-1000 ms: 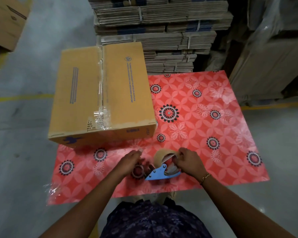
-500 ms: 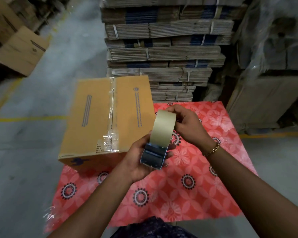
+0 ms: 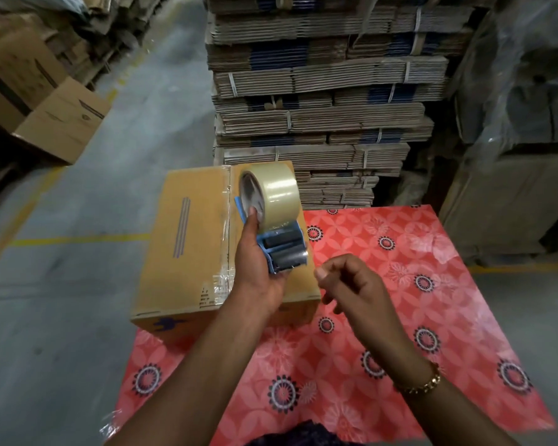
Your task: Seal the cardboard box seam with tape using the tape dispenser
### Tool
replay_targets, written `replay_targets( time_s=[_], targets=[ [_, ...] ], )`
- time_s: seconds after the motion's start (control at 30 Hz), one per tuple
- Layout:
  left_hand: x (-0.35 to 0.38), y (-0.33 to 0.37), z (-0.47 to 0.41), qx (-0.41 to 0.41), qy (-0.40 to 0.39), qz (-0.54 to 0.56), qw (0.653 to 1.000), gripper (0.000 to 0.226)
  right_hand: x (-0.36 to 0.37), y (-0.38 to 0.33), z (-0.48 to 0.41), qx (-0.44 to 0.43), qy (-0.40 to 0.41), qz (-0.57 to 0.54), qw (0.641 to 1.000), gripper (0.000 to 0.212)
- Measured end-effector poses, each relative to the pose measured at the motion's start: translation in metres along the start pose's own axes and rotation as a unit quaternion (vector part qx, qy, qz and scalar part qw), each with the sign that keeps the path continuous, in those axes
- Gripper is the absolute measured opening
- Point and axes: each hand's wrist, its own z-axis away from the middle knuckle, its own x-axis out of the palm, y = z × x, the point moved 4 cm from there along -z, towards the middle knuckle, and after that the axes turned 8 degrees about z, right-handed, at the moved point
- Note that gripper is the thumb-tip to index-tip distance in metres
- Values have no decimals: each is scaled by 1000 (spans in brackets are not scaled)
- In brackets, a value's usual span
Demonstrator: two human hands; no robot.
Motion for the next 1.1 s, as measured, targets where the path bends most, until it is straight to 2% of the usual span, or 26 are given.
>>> replay_targets(
  time_s=[0.07,0.17,0.3,0.37,0.43,0.57,0.7,0.87,0.97,1.1],
  targets=[
    [2,3,0,13,5,0,1000,48,11,-5,2,0,-14,-12,1000,23],
    [4,5,1,31,15,-10,999,61,23,-12,1,63,-41,-85,993,33],
    [8,4,6,70,5,-14,997,76,31,-16,-3,132,-33,-115,984,42],
    [9,4,7,85,1,-13,996,68,33,-16,-4,151,-25,-135,979,39],
    [9,4,7,96,4,-25,995,47,34,-17,-4,158,-10,-147,976,37],
    [13,1,10,107,11,-28,994,52,34,-15,-5,176,1,-173,969,29],
    [8,-2,4,84,53,11,995,54,35,-11,-3,192,-4,-208,959,24],
    [-5,-17,-14,-16,76,51,996,83,37,-9,-1,209,-2,-229,951,24],
    [-8,-19,-20,-47,62,77,994,75,37,-8,5,217,-8,-231,948,28],
    [-8,-18,-22,-40,44,78,995,71,36,-7,15,221,-9,-236,946,29]
  ],
)
